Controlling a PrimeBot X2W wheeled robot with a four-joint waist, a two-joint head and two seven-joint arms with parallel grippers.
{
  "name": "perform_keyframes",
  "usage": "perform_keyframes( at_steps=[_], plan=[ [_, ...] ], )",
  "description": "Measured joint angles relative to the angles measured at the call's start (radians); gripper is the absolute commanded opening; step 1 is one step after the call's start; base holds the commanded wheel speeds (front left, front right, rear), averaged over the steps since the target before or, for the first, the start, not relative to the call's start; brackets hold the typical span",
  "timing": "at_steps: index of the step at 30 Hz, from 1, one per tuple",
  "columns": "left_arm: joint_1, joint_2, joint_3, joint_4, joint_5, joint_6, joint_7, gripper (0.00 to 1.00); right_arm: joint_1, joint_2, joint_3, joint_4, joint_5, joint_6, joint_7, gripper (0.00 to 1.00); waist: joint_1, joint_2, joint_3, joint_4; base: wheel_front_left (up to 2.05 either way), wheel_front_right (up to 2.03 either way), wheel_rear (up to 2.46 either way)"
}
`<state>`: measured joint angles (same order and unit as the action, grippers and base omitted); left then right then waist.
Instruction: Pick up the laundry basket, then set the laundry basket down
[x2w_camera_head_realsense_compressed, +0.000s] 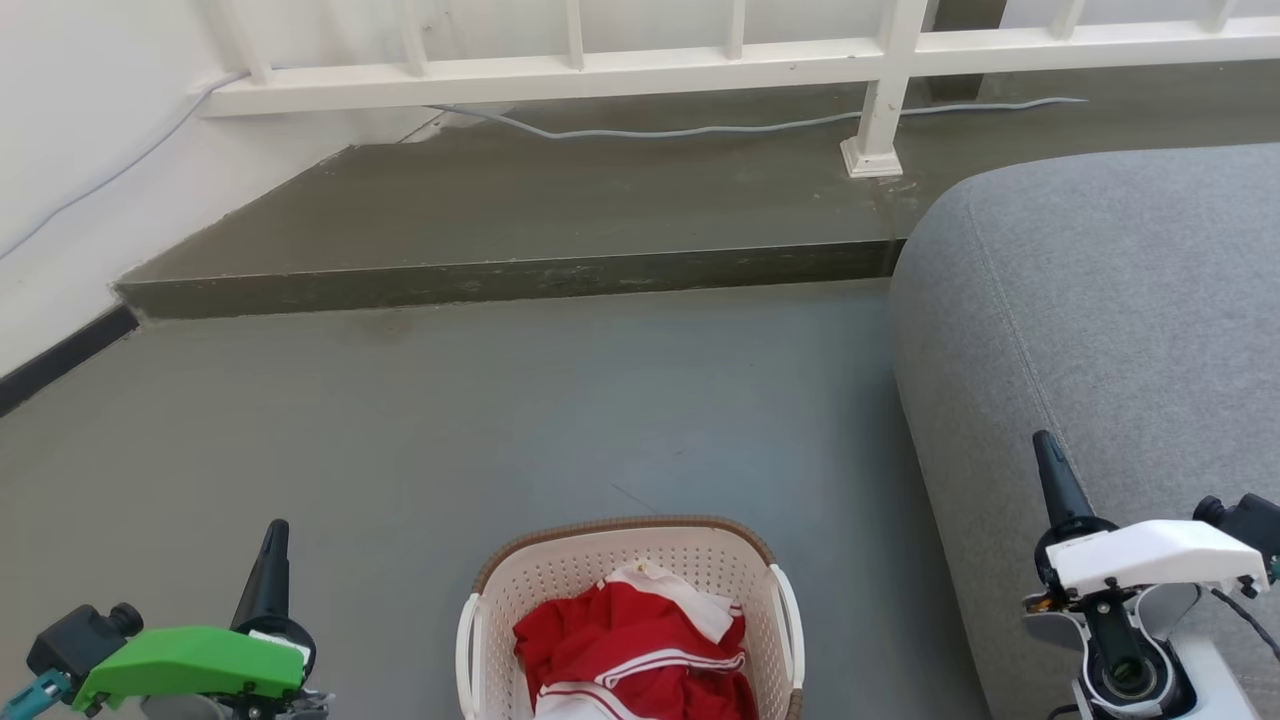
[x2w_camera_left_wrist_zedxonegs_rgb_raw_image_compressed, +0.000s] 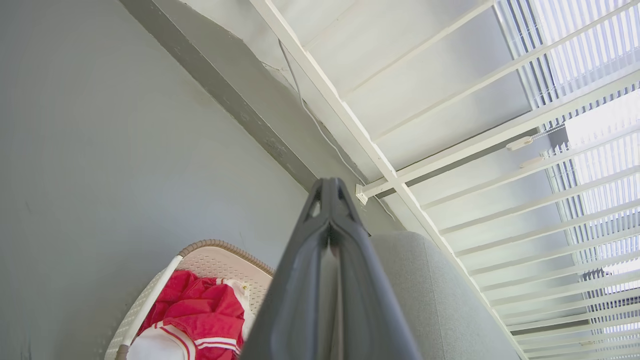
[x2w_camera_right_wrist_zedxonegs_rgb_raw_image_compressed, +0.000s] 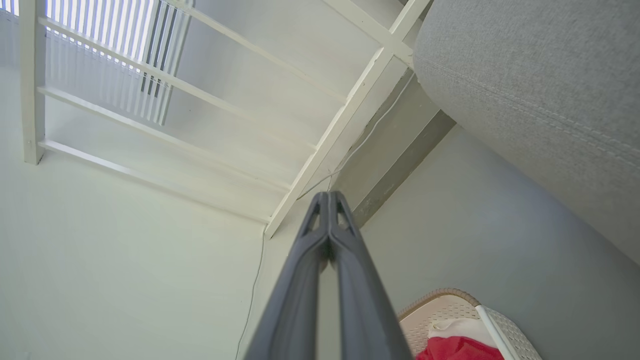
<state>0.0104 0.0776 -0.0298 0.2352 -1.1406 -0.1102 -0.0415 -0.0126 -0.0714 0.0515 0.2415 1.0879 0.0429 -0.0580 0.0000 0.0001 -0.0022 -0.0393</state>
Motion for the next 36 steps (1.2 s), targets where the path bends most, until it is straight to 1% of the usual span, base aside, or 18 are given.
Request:
perform_keyframes(
  at_steps=[1,3,5,10,11,15,18,36],
  plan=[
    [0.0,0.0,0.0,0.0,0.0,0.0,0.0,0.0,0.0,0.0,0.0,0.0,0.0,0.0,0.0,0.0,0.0,0.0,0.0,0.0,0.0,0.0,0.0],
    [-0.009,-0.002,0.006,0.004,-0.034,-0.002,0.014,0.0,-0.001,0.001,-0.012,0.003,0.038,0.001,0.008,0.0,0.0,0.0,0.0,0.003,0.0,0.0,0.0],
    [-0.012,-0.003,0.012,0.006,-0.055,-0.005,0.021,0.0,-0.002,0.001,-0.018,0.005,0.065,0.009,0.016,0.0,0.0,0.0,0.001,0.005,0.0,0.0,0.0],
    [-0.014,-0.005,0.025,0.01,-0.098,-0.005,0.034,0.0,-0.008,0.002,-0.032,0.008,0.114,0.011,0.029,0.0,0.0,0.0,0.001,0.009,0.0,0.0,0.0],
    [-0.015,-0.006,0.027,0.011,-0.109,-0.005,0.039,0.0,-0.009,0.002,-0.036,0.009,0.13,0.017,0.035,0.0,0.0,0.0,0.001,0.01,0.0,0.0,0.0],
    [-0.019,-0.01,0.033,0.014,-0.156,-0.006,0.051,0.0,-0.015,0.002,-0.05,0.012,0.179,0.021,0.048,0.0,0.0,0.0,0.002,0.013,0.0,0.0,0.0],
    [-0.031,-0.015,0.04,0.015,-0.186,-0.007,0.06,0.0,-0.021,0.004,-0.059,0.014,0.218,0.03,0.058,0.0,0.0,0.0,0.002,0.016,0.0,0.0,0.0],
    [-0.054,-0.03,0.088,0.033,-0.384,-0.01,0.121,0.0,-0.035,0.008,-0.124,0.03,0.45,0.063,0.116,0.0,0.0,0.0,0.004,0.033,0.0,0.0,0.0]
  ],
)
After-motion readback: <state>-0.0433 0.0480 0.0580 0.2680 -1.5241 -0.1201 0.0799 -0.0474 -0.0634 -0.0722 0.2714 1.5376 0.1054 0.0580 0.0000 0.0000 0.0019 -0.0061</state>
